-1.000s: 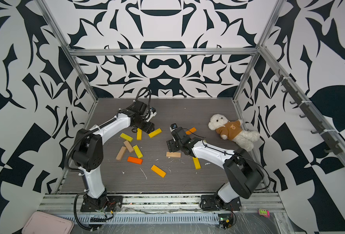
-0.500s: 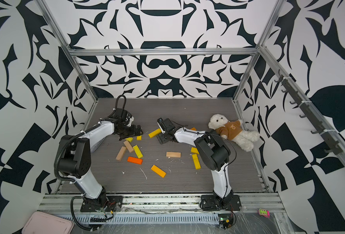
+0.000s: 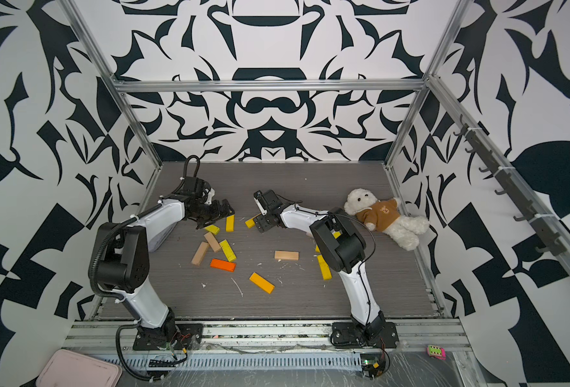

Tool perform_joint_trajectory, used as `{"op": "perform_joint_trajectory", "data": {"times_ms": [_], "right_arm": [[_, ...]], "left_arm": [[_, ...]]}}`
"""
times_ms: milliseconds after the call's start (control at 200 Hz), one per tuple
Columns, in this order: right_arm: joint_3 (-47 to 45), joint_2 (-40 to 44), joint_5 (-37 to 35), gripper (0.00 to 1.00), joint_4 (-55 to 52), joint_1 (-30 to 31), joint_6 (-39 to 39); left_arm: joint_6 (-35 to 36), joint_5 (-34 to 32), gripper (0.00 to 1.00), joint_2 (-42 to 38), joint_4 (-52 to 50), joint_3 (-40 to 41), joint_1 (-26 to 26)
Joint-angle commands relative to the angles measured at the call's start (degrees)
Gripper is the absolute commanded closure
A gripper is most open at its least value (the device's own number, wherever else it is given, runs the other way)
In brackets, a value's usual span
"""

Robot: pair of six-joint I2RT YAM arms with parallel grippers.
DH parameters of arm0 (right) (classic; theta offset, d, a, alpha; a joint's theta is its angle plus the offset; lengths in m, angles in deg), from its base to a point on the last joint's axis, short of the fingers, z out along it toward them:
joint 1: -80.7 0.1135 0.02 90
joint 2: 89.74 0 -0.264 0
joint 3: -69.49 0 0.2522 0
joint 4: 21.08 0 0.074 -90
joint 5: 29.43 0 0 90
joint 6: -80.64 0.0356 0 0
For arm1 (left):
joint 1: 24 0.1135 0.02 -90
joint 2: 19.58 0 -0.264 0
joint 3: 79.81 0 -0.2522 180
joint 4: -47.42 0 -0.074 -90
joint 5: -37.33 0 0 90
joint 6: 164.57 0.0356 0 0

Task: Assemble the number 8 with building blocks
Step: Assemble the building block at the center of the board.

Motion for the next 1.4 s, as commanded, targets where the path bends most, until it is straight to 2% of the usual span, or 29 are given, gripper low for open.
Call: {"op": "perform_joint_trajectory", "data": {"times_ms": [0,175,270,460,700,1395], "right_arm": [[2.83,-0.85,2.09,0.18,-2.37,0.23,0.24],[5.39,-2.61,1.94,0.23,-3.44,1.73,1.18],[6.04,-2.93,0.89,0.27,-3.52,1.91,4.57],[6.33,-2.66,-0.93,0.29,-3.04,2.2,11.46],[6.5,-2.93,-2.51,0.35,-3.07,2.44,15.78],[10.81,-5.19,-1.46,0.39,-4.07,3.32,14.04]], "left_arm": [[-1.21,1.53,0.01,1.51,0.52,-1.25,0.14],[-1.65,0.88,0.01,3.22,0.89,-2.62,0.56],[-2.61,1.45,0.01,4.23,1.23,-3.41,1.27],[-2.72,2.93,0.01,6.77,1.5,-5.77,2.03],[-1.53,5.17,0.01,9.95,0.5,-8.73,2.1],[-1.28,9.88,0.01,15.56,-0.01,-13.05,1.97]]}}
